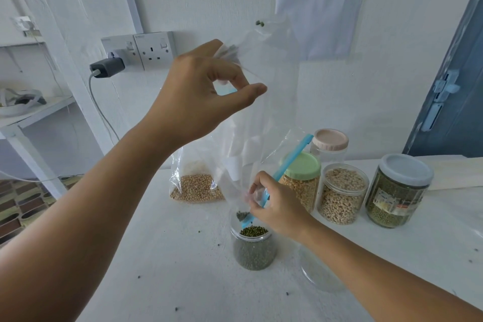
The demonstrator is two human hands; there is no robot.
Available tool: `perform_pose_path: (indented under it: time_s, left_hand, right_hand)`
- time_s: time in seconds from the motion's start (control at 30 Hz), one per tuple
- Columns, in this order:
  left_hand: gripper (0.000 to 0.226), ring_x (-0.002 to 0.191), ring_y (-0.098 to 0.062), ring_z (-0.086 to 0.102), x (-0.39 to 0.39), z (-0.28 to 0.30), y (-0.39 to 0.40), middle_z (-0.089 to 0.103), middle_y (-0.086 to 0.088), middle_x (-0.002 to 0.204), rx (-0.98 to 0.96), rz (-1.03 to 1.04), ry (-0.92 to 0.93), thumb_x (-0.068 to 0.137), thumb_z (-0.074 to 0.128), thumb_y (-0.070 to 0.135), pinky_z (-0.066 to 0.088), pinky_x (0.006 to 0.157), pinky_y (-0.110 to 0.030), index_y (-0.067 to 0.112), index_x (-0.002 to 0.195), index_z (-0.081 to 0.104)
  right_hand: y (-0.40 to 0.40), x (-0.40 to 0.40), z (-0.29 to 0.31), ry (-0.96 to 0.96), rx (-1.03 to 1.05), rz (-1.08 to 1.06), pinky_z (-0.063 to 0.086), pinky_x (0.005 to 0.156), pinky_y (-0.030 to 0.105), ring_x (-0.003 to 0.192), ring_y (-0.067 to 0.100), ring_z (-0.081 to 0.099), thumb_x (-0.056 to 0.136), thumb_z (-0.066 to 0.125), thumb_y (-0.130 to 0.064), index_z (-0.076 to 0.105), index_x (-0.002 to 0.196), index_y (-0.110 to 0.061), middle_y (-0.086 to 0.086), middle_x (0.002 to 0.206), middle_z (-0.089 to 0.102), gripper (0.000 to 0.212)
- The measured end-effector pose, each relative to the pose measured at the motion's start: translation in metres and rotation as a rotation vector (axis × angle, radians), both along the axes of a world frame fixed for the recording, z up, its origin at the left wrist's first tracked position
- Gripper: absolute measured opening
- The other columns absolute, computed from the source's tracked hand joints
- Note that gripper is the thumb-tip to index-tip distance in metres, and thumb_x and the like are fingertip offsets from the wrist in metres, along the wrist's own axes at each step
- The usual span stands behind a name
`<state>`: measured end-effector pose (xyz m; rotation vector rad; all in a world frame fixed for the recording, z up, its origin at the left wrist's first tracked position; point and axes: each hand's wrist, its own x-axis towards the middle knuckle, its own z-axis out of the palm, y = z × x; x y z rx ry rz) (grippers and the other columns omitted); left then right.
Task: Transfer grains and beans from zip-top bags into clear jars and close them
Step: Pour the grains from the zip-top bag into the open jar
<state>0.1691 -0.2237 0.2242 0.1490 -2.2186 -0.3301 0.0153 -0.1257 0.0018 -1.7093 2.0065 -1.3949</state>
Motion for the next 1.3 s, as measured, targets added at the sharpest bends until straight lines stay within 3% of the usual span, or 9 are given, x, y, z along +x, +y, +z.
perform_pose_path:
  time_s: [0.23, 0.47, 0.63, 0.77, 0.83, 0.93, 1.07, 1.3]
  left_hand:
    - [0.024, 0.084, -0.021, 0.058, -0.0007, 0.0019, 0.0008, 0.062, -0.01, 0.088, 0.009, -0.004, 0.005, 0.092, 0.077, 0.048, 0.048, 0.076, -0.046, 0.029, 0.078, 0.075]
    - [0.026, 0.081, -0.018, 0.056, -0.0005, 0.0042, -0.0007, 0.066, -0.007, 0.086, -0.005, -0.003, 0.011, 0.093, 0.076, 0.048, 0.047, 0.072, -0.042, 0.027, 0.078, 0.076]
    - [0.024, 0.083, -0.023, 0.059, -0.0006, 0.0066, 0.0005, 0.065, -0.011, 0.087, -0.015, -0.012, 0.016, 0.093, 0.077, 0.049, 0.048, 0.074, -0.046, 0.031, 0.077, 0.073]
    - [0.024, 0.083, -0.024, 0.059, -0.0011, 0.0068, 0.0004, 0.065, -0.012, 0.088, -0.018, -0.017, 0.01, 0.093, 0.075, 0.051, 0.048, 0.074, -0.048, 0.033, 0.077, 0.073]
    - [0.026, 0.083, -0.024, 0.059, -0.0016, 0.0068, 0.0001, 0.065, -0.011, 0.088, -0.016, -0.012, 0.013, 0.093, 0.075, 0.051, 0.048, 0.074, -0.048, 0.03, 0.077, 0.074]
    - [0.03, 0.084, -0.022, 0.059, -0.0035, 0.0052, 0.0011, 0.065, -0.01, 0.088, -0.013, -0.014, 0.011, 0.093, 0.076, 0.049, 0.049, 0.074, -0.047, 0.024, 0.078, 0.077]
    - [0.023, 0.081, -0.022, 0.057, -0.0051, 0.0042, 0.0048, 0.064, -0.011, 0.087, -0.027, -0.019, 0.008, 0.093, 0.077, 0.047, 0.047, 0.072, -0.045, 0.029, 0.077, 0.074]
    - [0.022, 0.081, -0.017, 0.056, -0.0051, 0.0042, 0.0049, 0.063, -0.009, 0.086, -0.033, -0.031, 0.014, 0.093, 0.077, 0.044, 0.046, 0.07, -0.035, 0.029, 0.078, 0.074]
  right_hand:
    - [0.0019, 0.0004, 0.0045, -0.042, -0.006, -0.014, 0.049, 0.076, 0.012, 0.088, 0.008, 0.066, 0.086, 0.082, -0.015, 0.049, 0.082, -0.034, -0.008, 0.086, 0.067, 0.038]
    - [0.0043, 0.0023, 0.0044, -0.081, 0.017, 0.038, 0.053, 0.068, 0.016, 0.084, 0.01, 0.069, 0.078, 0.091, -0.031, 0.053, 0.094, -0.027, -0.008, 0.091, 0.066, 0.041]
    - [0.0006, 0.0008, 0.0022, -0.089, -0.016, -0.022, 0.052, 0.076, 0.015, 0.088, 0.009, 0.068, 0.087, 0.083, -0.024, 0.053, 0.09, -0.028, -0.015, 0.089, 0.068, 0.03]
    - [0.0007, 0.0002, -0.0027, -0.045, -0.03, -0.043, 0.057, 0.065, 0.043, 0.071, 0.025, 0.068, 0.096, 0.07, -0.019, 0.047, 0.092, -0.037, -0.007, 0.09, 0.066, 0.03]
    - [0.0009, 0.0002, -0.0042, -0.038, -0.02, -0.048, 0.055, 0.061, 0.049, 0.065, 0.029, 0.064, 0.097, 0.067, -0.016, 0.046, 0.093, -0.037, 0.0, 0.088, 0.065, 0.03]
    - [0.0009, 0.0025, -0.0025, -0.061, -0.015, -0.01, 0.058, 0.06, 0.039, 0.07, 0.023, 0.07, 0.096, 0.072, -0.019, 0.046, 0.091, -0.039, -0.005, 0.089, 0.068, 0.032]
    - [0.0024, 0.0041, 0.004, -0.126, -0.017, -0.009, 0.053, 0.072, 0.012, 0.083, 0.004, 0.072, 0.087, 0.084, -0.017, 0.048, 0.09, -0.031, -0.007, 0.085, 0.071, 0.038]
    - [0.0037, 0.001, 0.0027, -0.086, -0.031, -0.029, 0.051, 0.073, 0.01, 0.088, 0.001, 0.069, 0.088, 0.083, -0.021, 0.043, 0.094, -0.033, -0.01, 0.089, 0.069, 0.042]
